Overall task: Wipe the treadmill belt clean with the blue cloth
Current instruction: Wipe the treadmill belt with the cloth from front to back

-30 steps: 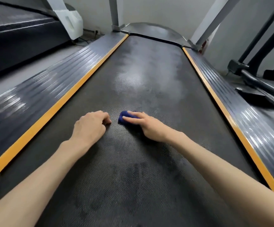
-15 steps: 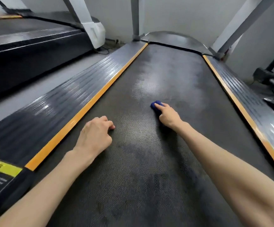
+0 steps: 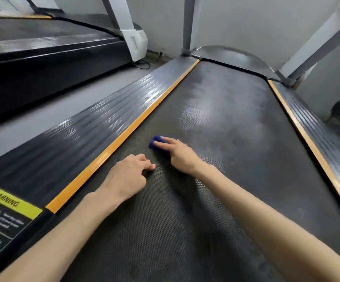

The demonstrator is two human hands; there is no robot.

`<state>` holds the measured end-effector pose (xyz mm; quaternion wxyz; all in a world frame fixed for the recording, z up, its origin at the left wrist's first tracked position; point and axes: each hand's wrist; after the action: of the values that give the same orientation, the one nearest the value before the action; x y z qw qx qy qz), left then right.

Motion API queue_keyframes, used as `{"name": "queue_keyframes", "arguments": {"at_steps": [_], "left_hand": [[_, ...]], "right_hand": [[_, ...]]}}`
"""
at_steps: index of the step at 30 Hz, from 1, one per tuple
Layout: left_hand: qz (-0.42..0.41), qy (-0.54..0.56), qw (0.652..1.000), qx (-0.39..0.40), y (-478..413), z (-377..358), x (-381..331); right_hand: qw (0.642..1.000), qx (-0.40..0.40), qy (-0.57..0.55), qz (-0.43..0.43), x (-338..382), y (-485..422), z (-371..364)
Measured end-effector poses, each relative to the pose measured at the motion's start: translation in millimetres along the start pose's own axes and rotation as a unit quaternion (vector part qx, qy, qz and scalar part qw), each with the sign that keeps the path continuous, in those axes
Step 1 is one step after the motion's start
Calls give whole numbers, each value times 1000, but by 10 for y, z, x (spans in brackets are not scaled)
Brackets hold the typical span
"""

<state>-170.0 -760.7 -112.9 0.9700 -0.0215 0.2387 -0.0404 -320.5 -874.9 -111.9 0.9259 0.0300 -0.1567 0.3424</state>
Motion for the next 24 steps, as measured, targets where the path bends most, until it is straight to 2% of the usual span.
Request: {"name": "queue_keyframes", "arguments": {"at_steps": [2, 4, 8, 9, 11, 13, 15, 17, 20, 21, 24], "left_hand": [[10, -8, 1000, -8, -16, 4, -13], [19, -5, 1000, -11, -26, 8, -27], [19, 12, 1000, -7, -21, -4, -7], [16, 13, 1000, -7, -12, -2, -1], [12, 13, 1000, -5, 5, 7, -3], [7, 8, 1000, -5, -2, 15, -11], [8, 3, 1000, -9, -10, 38, -12], [5, 6, 1000, -15, -13, 33, -8], [-2, 16, 1000, -11, 8, 6, 5], [-2, 18, 1000, -13, 13, 7, 13], [-5, 19, 1000, -20, 9, 3, 10]], "right_hand": [[995, 28, -21, 89, 179, 114, -107], [996, 33, -9, 84, 42, -32, -55], [989, 10, 25, -146, -424, -405, 239], [986, 12, 37, -163, -397, -431, 257], [993, 46, 45, -99, -173, -372, 170], [997, 61, 37, 44, 75, -188, -20], [990, 78, 15, 120, 177, -89, -80], [992, 71, 22, 98, 114, -213, 14], [997, 31, 49, -56, 57, -461, 126], [996, 21, 56, -72, 103, -489, 106], [999, 35, 33, 12, 216, -302, -36]]}}
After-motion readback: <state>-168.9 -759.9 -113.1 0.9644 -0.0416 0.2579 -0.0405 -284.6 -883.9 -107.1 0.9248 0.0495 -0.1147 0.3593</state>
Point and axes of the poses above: each hand's wrist, its own y-axis away from the middle knuckle, its own z-axis out of the back of the hand, x = y × z, and after that the axes turned 2 degrees about x, right-handed
